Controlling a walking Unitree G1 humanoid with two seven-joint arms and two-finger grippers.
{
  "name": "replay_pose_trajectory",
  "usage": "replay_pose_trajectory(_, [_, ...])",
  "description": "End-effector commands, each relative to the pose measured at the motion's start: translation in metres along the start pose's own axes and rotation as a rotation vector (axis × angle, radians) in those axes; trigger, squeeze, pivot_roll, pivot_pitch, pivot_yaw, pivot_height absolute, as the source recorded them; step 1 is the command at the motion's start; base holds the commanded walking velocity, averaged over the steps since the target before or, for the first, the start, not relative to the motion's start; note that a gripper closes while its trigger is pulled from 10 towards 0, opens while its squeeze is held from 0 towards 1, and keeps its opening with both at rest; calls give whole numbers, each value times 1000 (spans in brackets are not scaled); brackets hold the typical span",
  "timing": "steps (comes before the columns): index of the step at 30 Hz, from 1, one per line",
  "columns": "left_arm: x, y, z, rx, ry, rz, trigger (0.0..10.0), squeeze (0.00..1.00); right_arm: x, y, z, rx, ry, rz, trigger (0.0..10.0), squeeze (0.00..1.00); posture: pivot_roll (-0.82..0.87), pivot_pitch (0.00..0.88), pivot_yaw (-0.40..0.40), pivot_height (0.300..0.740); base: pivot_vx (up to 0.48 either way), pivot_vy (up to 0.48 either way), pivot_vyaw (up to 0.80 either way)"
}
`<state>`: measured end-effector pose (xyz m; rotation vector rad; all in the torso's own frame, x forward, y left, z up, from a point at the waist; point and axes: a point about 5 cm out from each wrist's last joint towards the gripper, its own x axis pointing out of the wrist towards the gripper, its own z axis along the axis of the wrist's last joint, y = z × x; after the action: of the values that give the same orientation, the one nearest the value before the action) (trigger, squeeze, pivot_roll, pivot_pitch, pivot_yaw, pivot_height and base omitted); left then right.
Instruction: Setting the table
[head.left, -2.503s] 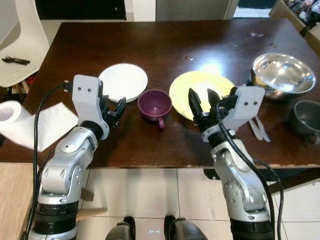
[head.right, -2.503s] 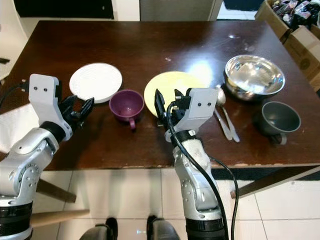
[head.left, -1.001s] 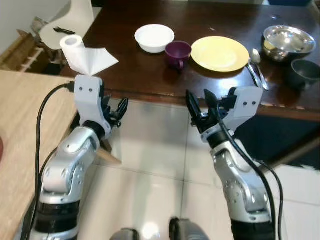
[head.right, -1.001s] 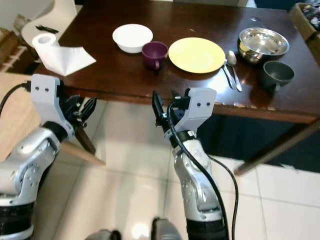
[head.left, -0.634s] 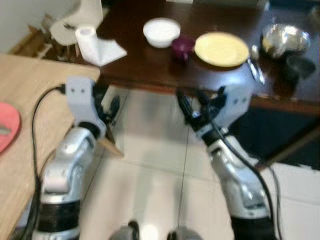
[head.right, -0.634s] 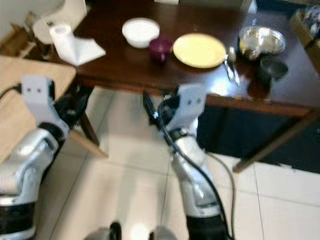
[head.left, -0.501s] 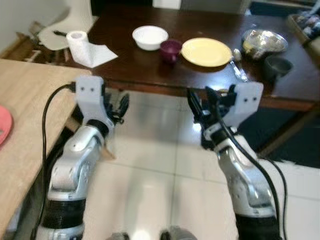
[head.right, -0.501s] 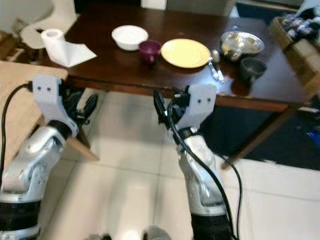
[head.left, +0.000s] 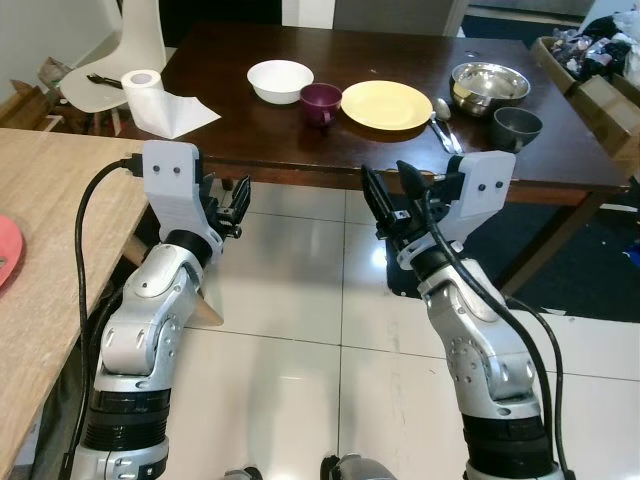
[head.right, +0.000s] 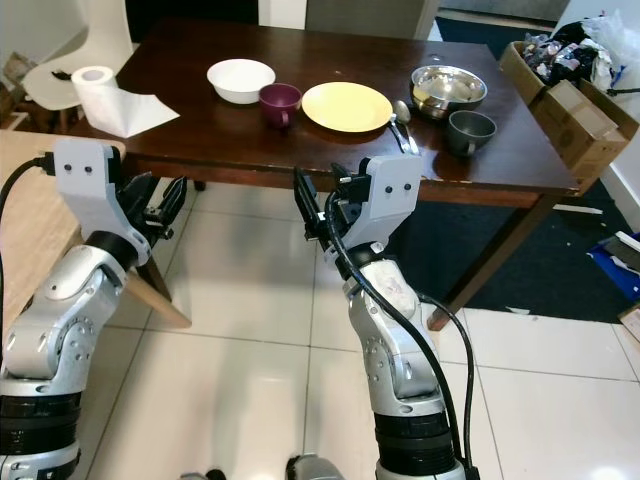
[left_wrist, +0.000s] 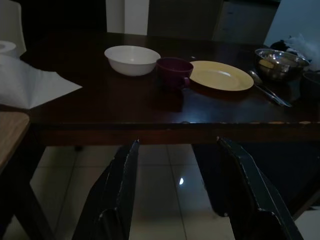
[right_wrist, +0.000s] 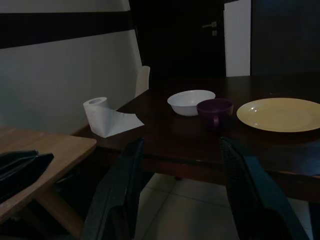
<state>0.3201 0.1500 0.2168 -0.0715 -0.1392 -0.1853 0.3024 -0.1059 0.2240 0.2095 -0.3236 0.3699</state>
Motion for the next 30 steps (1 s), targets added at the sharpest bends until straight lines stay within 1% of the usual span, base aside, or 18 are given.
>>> replay_pose_trajectory(1, [-2,6,-7,10,21,26,10000,0,-3,-1,-7,2,29,2,10000,0,-148,14,31,740,0,0,0])
replay_pose_trajectory(4, [-7,17,-7,25,-3,85,10000,0,-4,-4,-11,-27,46,-7,10000,0,-137,4,22,740,0,0,0])
replay_pose_trajectory(6, [-11,24,-6,21,-14,114,10000,0,-4,-10,-12,-39,47,-36,10000,0,-126,0,10,740,0,0,0])
replay_pose_trajectory(7, [-14,25,-6,37,-23,121,10000,0,-5,-13,-12,-58,50,-49,10000,0,-121,0,3,740,0,0,0])
replay_pose_trajectory(9, [-18,26,-9,65,-19,118,10000,0,-5,-21,-13,-82,54,-65,10000,0,-104,0,-18,740,0,0,0])
replay_pose_trajectory(10, [-18,26,-9,65,-19,118,10000,0,-5,-21,-13,-82,54,-65,10000,0,-104,0,-18,740,0,0,0])
replay_pose_trajectory(11, [-21,25,-11,93,-20,123,10000,0,-6,-29,-14,-96,61,-84,10000,0,-81,0,-36,740,0,0,0])
replay_pose_trajectory(12, [-21,25,-11,93,-20,123,10000,0,-6,-29,-14,-96,61,-84,10000,0,-81,0,-36,740,0,0,0])
replay_pose_trajectory(14, [-22,25,-11,99,-31,135,10000,0,-7,-37,-15,-113,69,-99,10000,0,-73,0,-37,740,0,0,0])
replay_pose_trajectory(17, [-23,25,-10,100,-36,143,10000,0,-6,-40,-16,-121,74,-103,10000,0,-74,0,-36,740,0,0,0])
replay_pose_trajectory(23, [-19,25,-8,111,-45,134,10000,0,-3,-38,-18,-114,64,-104,10000,0,-80,0,-19,740,0,0,0])
replay_pose_trajectory(24, [-18,24,-8,107,-49,115,10000,0,-3,-37,-19,-109,62,-104,10000,0,-82,0,-13,740,0,0,0])
replay_pose_trajectory(30, [-15,20,-8,120,-45,95,10000,0,-4,-35,-23,-94,56,-110,10000,0,-92,0,7,740,0,0,0])
